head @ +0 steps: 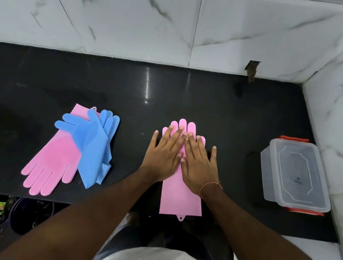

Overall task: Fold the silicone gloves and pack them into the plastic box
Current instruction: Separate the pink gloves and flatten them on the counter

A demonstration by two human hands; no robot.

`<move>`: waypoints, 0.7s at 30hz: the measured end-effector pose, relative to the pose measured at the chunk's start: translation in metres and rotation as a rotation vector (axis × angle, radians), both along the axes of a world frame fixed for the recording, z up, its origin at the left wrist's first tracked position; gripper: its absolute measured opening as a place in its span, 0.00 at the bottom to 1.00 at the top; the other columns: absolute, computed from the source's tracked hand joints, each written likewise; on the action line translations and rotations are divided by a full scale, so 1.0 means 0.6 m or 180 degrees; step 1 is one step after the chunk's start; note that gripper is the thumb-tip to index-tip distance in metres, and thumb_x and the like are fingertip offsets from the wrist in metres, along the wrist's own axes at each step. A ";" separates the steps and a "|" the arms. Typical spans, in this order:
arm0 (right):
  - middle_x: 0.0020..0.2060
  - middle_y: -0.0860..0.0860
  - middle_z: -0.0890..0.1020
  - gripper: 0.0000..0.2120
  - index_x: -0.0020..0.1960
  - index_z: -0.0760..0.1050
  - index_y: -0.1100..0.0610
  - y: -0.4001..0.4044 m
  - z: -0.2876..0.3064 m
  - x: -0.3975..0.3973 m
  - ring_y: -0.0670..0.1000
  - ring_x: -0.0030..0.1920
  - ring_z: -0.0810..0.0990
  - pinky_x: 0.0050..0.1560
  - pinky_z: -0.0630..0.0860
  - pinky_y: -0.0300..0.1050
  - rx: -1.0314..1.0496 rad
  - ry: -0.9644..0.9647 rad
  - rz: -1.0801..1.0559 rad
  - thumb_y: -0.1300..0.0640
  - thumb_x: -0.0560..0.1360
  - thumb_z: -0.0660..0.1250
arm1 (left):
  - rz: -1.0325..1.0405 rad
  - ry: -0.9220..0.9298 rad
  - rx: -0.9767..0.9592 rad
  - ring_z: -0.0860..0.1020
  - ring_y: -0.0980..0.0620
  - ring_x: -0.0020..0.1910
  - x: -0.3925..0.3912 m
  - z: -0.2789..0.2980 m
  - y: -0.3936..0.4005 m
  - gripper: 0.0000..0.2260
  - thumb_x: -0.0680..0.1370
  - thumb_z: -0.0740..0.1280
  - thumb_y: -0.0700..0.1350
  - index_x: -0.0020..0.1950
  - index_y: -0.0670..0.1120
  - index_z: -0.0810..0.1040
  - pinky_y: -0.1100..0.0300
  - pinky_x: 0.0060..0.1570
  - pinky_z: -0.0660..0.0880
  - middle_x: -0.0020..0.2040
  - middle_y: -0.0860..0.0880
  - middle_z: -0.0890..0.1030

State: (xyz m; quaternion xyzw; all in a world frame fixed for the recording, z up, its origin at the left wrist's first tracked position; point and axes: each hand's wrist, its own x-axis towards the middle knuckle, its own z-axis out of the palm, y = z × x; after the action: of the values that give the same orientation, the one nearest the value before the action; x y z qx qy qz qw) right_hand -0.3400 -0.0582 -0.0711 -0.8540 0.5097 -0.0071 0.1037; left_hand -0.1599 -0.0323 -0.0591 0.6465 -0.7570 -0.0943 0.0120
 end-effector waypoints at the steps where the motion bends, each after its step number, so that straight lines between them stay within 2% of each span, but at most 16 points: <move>1: 0.87 0.50 0.48 0.32 0.88 0.43 0.51 0.000 -0.009 -0.002 0.54 0.87 0.45 0.81 0.52 0.74 0.0053 0.0018 0.0025 0.42 0.88 0.46 | -0.0026 -0.0029 0.0075 0.43 0.44 0.90 0.001 -0.011 -0.004 0.30 0.89 0.44 0.58 0.91 0.50 0.47 0.32 0.86 0.50 0.91 0.49 0.45; 8: 0.87 0.49 0.48 0.32 0.88 0.45 0.52 0.024 -0.045 0.019 0.54 0.87 0.43 0.83 0.47 0.71 0.0011 -0.0103 -0.0155 0.42 0.88 0.47 | -0.0130 -0.0104 0.0167 0.44 0.45 0.90 0.023 -0.037 -0.004 0.31 0.88 0.40 0.60 0.91 0.50 0.47 0.33 0.86 0.50 0.91 0.49 0.47; 17: 0.87 0.49 0.47 0.32 0.88 0.43 0.51 0.027 -0.036 0.022 0.53 0.87 0.41 0.82 0.47 0.73 0.0106 -0.0029 -0.0203 0.42 0.88 0.45 | -0.0144 -0.0049 0.0224 0.42 0.45 0.90 0.024 -0.026 -0.003 0.32 0.88 0.38 0.61 0.90 0.51 0.44 0.33 0.86 0.49 0.91 0.49 0.44; 21: 0.87 0.50 0.52 0.31 0.87 0.49 0.52 0.031 -0.012 0.040 0.54 0.87 0.46 0.82 0.43 0.72 -0.0068 -0.0115 -0.0247 0.43 0.88 0.47 | -0.0066 0.0053 0.0092 0.47 0.44 0.90 0.042 -0.001 0.002 0.30 0.89 0.43 0.59 0.90 0.51 0.47 0.34 0.87 0.49 0.91 0.49 0.48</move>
State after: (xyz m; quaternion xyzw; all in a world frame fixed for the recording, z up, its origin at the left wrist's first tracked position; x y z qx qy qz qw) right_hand -0.3160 -0.0393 -0.0786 -0.8344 0.5404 -0.0319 0.1034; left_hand -0.1348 -0.0310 -0.0596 0.6378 -0.7621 -0.1107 0.0079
